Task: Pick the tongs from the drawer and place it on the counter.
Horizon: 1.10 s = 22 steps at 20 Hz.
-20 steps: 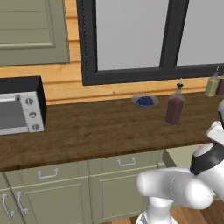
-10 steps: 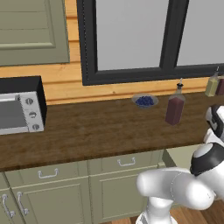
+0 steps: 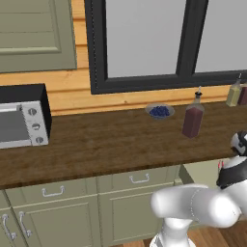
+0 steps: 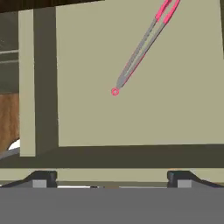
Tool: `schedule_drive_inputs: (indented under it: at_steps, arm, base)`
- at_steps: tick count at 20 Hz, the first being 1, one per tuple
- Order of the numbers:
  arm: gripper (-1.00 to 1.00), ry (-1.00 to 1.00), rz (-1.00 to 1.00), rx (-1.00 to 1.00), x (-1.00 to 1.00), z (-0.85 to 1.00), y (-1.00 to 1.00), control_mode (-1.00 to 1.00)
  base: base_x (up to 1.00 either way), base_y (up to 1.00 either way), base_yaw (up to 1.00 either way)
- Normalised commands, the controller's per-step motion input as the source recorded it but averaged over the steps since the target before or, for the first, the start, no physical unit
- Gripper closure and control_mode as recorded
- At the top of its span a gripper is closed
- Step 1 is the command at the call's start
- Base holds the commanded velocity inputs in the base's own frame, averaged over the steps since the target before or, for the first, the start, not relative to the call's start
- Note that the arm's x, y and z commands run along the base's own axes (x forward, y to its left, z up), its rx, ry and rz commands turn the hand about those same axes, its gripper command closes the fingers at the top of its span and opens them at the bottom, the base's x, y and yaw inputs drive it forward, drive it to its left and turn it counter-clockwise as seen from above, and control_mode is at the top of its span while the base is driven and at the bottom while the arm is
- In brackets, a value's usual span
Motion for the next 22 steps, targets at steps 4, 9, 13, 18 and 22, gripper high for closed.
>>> schedule_drive_inputs:
  at_steps: [4,9,13,18,22]
  arm:
    - [-1.0,0.05,0.11,0.0,0.28,-0.29,-0.14,-1.0]
    - [-1.0,0.16,0.01,0.02,-0.21,-0.12,-0.1,-1.0]
    - [-1.0,0.01,0.0,0.0,-0.16,-0.22,0.0,-1.0]
    - [-1.0,0.0,0.0,0.0,-0.04,-0.37,0.01,-1.0]
    - [-1.0,0.0,0.0,0.0,-0.06,-0.36,0.0,-1.0]
  base:
    - [0.0,0.0,0.0]
    - [0.0,0.0,0.0]
    - [0.0,0.0,0.0]
    - [0.0,0.0,0.0]
    - [0.0,0.0,0.0]
